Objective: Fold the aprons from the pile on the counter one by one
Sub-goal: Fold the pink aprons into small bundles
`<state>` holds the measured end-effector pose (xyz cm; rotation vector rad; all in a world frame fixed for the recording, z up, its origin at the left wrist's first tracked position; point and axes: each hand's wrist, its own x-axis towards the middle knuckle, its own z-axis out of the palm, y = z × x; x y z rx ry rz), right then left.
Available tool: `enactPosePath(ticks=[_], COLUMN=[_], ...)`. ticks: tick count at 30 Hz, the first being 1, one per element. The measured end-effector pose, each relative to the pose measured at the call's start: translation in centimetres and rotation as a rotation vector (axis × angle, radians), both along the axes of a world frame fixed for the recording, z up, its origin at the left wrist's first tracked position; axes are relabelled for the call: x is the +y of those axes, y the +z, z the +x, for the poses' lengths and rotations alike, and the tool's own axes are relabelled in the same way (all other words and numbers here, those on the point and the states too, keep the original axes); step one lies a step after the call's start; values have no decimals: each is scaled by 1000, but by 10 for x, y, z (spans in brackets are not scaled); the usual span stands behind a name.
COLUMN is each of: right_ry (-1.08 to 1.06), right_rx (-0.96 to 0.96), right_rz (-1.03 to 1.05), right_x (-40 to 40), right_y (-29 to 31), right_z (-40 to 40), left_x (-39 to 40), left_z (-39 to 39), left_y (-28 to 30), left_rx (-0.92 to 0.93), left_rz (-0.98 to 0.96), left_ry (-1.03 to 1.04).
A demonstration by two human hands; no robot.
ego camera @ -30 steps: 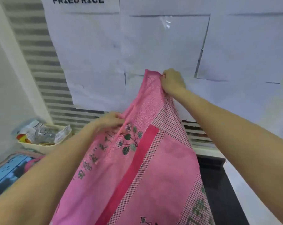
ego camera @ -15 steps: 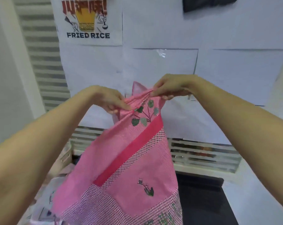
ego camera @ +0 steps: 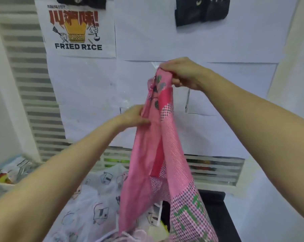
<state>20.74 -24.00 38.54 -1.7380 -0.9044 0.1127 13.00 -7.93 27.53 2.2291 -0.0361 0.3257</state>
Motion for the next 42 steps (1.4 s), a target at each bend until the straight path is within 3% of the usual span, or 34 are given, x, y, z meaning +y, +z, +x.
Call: enactPosePath(ticks=[2, 4, 6, 10, 12, 15, 19, 22, 26, 29, 33, 38, 40, 42], right_ry=[-143, -204, -179, -174, -199, -328, -490, -337, -89, 128, 403, 449, 489, 437], right_rx=[-116, -209, -142, -19, -2, -47, -244, -138, 9, 84, 220, 483, 495, 552], right_rz=[-85, -470, -814, -967, -1021, -1034, -989, -919, -701, -726, -1016, -1049, -1014, -948], right_x=[-24, -47, -61, -70, -82, -115, -161, -172, -146, -102, -15, 75, 95, 100], right_y=[6, 5, -3, -16, -16, -11, 8, 22, 25, -1, -115, -283, -323, -345], right_z=[9, 13, 12, 13, 14, 21, 20, 5, -32, -46, -49, -59, -59, -51], left_x=[25, 47, 58, 39, 22, 2, -52, -103, -129, -87, 6, 111, 143, 140], left_z=[7, 7, 8, 20, 31, 60, 105, 120, 96, 75, 59, 30, 8, -17], left_y=[11, 27, 44, 64, 61, 50, 38, 52, 81, 63, -29, -181, -239, -264], left_rx=[19, 43, 65, 28, -19, 2, -9, -115, -178, -197, 62, 566, 647, 676], left_rz=[144, 346, 580, 1068, 1156, 1017, 566, 159, -145, 65, 406, 570, 551, 714], left_ry=[158, 263, 358, 621, 674, 596, 318, -21, -341, -265, -66, 128, 116, 27])
